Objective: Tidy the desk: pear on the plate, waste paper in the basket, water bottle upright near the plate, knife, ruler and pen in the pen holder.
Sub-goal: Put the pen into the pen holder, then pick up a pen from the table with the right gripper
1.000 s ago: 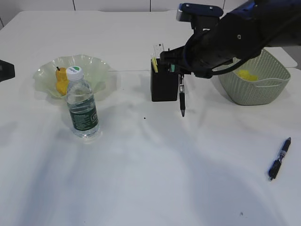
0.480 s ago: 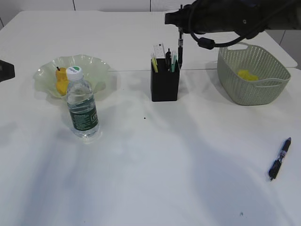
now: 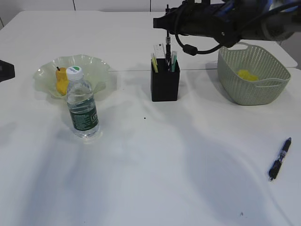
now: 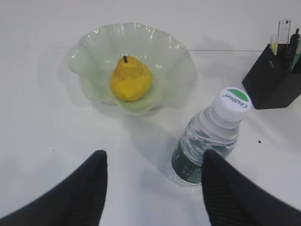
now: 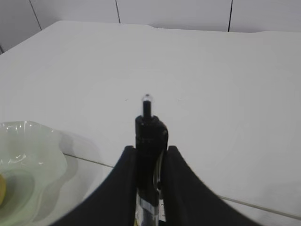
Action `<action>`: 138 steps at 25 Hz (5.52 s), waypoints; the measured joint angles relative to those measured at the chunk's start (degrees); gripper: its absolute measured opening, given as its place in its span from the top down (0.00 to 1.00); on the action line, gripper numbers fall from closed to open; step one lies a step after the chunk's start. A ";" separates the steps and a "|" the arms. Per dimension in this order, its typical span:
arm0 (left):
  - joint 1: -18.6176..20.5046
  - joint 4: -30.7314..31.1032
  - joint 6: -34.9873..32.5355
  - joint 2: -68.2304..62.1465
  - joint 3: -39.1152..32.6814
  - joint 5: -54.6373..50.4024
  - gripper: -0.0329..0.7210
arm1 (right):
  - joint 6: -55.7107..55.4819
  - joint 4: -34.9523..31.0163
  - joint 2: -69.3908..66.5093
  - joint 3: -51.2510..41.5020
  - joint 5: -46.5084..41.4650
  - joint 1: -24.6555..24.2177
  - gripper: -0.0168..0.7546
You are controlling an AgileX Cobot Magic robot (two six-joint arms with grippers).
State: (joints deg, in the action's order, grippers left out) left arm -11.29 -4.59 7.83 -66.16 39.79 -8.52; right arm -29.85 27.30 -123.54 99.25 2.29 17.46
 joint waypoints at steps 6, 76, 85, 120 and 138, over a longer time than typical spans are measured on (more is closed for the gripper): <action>0.00 0.21 0.00 -0.04 0.00 0.00 0.36 | 0.10 1.54 -2.86 0.56 3.83 0.00 0.86; 0.00 0.83 0.00 -0.04 0.00 -1.54 0.36 | 24.81 -24.04 17.81 -12.63 -63.54 -2.62 0.65; 0.00 0.66 0.00 -0.04 0.00 -2.36 0.36 | 26.16 -28.64 22.11 -27.50 -59.14 -7.96 0.65; 0.00 0.38 0.00 -0.04 0.00 -2.49 0.36 | -3.66 -26.74 18.98 -34.68 -49.63 -23.46 0.59; 0.00 0.38 0.00 -0.04 0.00 -2.48 0.36 | -4.38 -24.67 12.40 -32.05 -46.39 -25.11 0.59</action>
State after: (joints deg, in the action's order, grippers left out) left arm -11.29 -4.21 7.83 -66.20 39.79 -11.00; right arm -34.23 2.63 -111.15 67.20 -44.10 -7.65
